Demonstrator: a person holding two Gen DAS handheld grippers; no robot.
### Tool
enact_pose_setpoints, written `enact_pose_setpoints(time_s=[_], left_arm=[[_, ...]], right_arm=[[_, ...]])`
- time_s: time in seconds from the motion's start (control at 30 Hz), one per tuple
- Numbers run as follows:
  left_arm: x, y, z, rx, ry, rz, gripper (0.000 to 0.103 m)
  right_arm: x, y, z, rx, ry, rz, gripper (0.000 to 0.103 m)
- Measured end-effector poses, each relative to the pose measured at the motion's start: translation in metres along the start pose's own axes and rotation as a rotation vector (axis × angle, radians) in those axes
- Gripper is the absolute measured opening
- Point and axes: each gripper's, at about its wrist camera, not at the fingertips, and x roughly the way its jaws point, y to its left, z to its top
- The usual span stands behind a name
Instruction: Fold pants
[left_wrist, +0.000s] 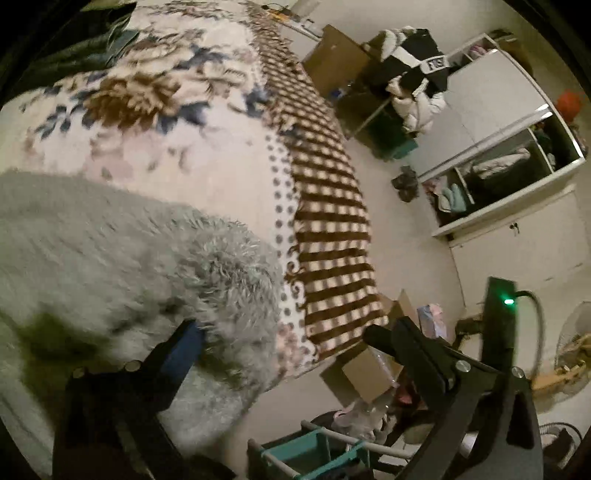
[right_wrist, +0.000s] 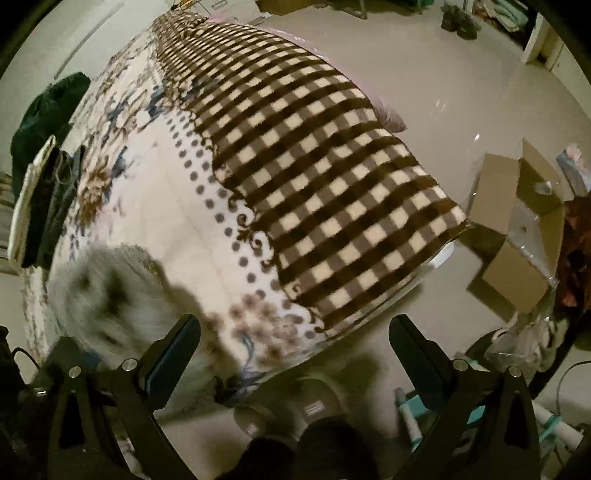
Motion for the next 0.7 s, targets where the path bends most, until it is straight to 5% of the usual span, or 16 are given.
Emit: enact_pose_setpoints(time_s=[0.13,0.27,0.37,0.5,0.6,0.7], left_arm=[[-0.051,0.028,0.028,-0.020,-0.075,0.046,0.103],[-0.086,0.094,0.058,-0.067,-0.116,0.220,0.103],[-0.078,0.146,0.074,-0.099,-0.061,0.342,0.103],[-0.045,0.183,0.075,-0.154,0.042,0.340,0.103],[-0.027,0.191,0.071,-0.173,0.067,0.319,0.103],[-0.019,0.192,0.070,-0.177,0.076,0.299,0.103]], right_arm=[[-0.003,0.007,-0.004,0.029,0.008,0.084,0.103],[0.007,0.030,-0.014,0.044,0.069,0.260,0.103],[0.031,0.054,-0.029,0.059,0.157,0.395,0.103],[0.079,0.077,-0.050,0.120,0.294,0.473,0.100],[0.097,0.085,-0.061,0.177,0.327,0.483,0.039],[0.081,0.084,-0.061,0.134,0.233,0.354,0.021]])
